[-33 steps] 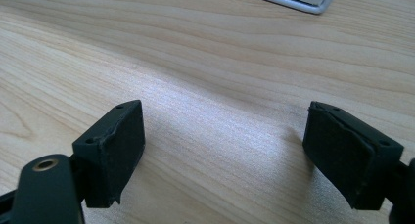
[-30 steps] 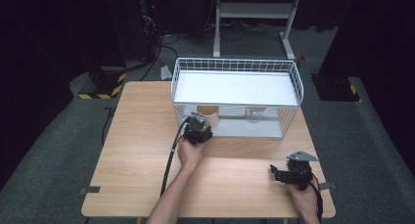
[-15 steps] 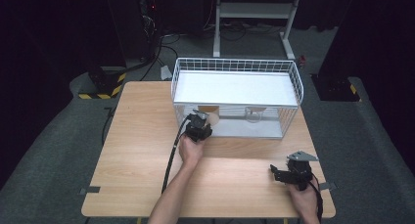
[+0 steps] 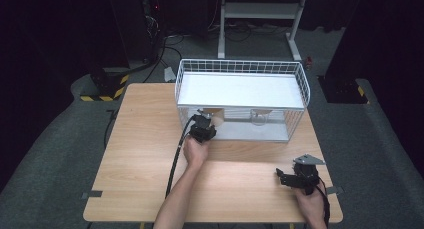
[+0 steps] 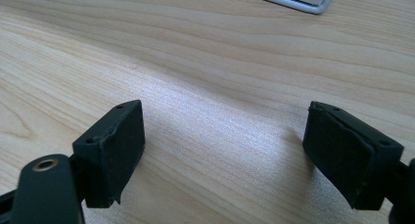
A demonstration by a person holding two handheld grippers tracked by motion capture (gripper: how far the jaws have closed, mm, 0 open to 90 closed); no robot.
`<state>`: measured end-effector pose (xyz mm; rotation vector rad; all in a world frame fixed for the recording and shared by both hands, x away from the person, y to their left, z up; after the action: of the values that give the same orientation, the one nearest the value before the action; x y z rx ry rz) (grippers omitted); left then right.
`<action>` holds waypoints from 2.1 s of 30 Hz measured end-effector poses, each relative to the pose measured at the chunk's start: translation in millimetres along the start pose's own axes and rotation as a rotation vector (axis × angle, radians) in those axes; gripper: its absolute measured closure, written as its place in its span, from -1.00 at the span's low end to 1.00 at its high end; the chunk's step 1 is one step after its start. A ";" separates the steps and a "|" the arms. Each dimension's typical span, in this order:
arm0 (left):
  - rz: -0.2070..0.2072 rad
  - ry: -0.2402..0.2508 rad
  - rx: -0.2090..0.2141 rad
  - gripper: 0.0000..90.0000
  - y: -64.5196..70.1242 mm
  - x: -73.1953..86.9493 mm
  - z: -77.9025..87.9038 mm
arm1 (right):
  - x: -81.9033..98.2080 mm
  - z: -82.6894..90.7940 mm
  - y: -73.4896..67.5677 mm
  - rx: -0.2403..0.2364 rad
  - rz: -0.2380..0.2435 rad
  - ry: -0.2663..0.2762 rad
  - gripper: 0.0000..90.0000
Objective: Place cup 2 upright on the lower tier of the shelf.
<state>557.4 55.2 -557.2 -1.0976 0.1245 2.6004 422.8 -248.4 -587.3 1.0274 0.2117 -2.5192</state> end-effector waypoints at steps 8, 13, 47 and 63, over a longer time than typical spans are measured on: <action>-0.010 -0.012 -0.002 0.49 -2.6 0.0 -4.0 | 0.0 0.0 0.0 0.000 0.000 0.000 -0.65; -0.007 -0.011 0.001 0.51 -3.0 0.4 -8.0 | 0.1 0.1 -0.2 0.000 -0.003 -0.001 -0.65; -0.024 0.025 0.038 -0.19 2.5 -2.1 13.1 | 0.1 0.1 -0.2 0.000 -0.003 -0.001 -0.65; -0.009 0.063 0.076 -0.24 3.7 -1.0 32.1 | 0.1 0.1 -0.2 0.000 -0.003 -0.001 -0.65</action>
<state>535.0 57.8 -534.1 -1.1500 0.2303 2.5320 422.6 -248.3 -587.4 1.0265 0.2134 -2.5226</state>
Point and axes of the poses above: each handheld gripper's, and its own axes: z roughly backward along the jaws, x roughly out of its underside, y roughly to its right, the point moved 9 cm from there along -z, roughly forward along the jaws, and after that the axes turned 1 degree about -y, right-handed, at the moved point
